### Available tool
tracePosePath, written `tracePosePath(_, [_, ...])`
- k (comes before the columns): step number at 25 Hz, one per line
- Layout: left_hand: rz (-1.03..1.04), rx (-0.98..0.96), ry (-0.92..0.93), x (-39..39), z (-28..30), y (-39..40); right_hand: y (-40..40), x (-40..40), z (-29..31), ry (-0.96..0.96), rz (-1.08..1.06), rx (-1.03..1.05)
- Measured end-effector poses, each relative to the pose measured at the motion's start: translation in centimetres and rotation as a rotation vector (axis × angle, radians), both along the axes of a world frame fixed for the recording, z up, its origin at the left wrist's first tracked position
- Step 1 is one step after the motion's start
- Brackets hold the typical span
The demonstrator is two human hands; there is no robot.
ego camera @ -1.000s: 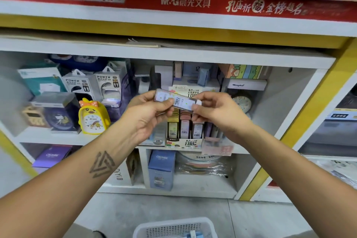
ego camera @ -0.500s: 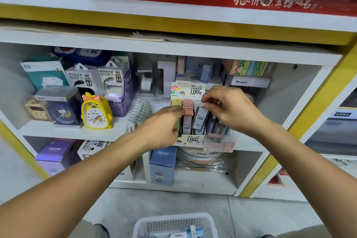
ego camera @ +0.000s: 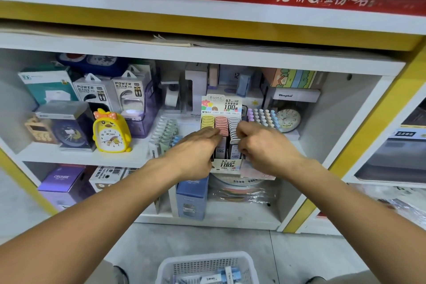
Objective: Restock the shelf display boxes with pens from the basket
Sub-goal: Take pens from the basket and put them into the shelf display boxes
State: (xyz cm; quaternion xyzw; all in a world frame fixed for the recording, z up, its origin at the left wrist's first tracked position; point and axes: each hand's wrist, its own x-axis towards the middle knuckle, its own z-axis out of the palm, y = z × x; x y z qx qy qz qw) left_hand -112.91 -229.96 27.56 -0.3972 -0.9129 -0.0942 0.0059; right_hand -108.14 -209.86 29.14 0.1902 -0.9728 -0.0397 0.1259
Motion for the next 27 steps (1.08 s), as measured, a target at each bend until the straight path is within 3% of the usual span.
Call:
tracePosePath(6, [0.000,0.065,0.030,0.8,0.4,-0.4,-1.2,1.0,1.1,0.087,-0.007,-0.037])
tracePosePath(11, [0.059,0.159,0.196,2.9,-1.2,-1.5,-3.3,3.6,-1.1,-0.039,0.036,-0.221])
tracePosePath(13, [0.090,0.068,0.029,4.5,-3.5,-2.4,-4.4,4.9,-4.2,-0.186,0.012,-0.234])
tracePosePath(16, [0.085,-0.279,-0.275,6.5,-8.5,-3.6,-5.8,6.7,-11.0,-0.539,-0.054,-0.149])
tracePosePath(19, [-0.005,-0.556,-0.425,7.4,-14.0,-4.0,-6.4,8.1,-18.4,-0.796,-0.170,-0.114])
tracePosePath(23, [-0.014,-0.642,-0.566,9.4,-21.8,-3.5,-6.3,11.1,-27.7,-0.990,-0.306,-0.086])
tracePosePath(27, [0.106,-0.608,-0.686,11.9,-29.0,-3.7,-5.2,13.6,-33.9,-1.009,-0.491,-0.202])
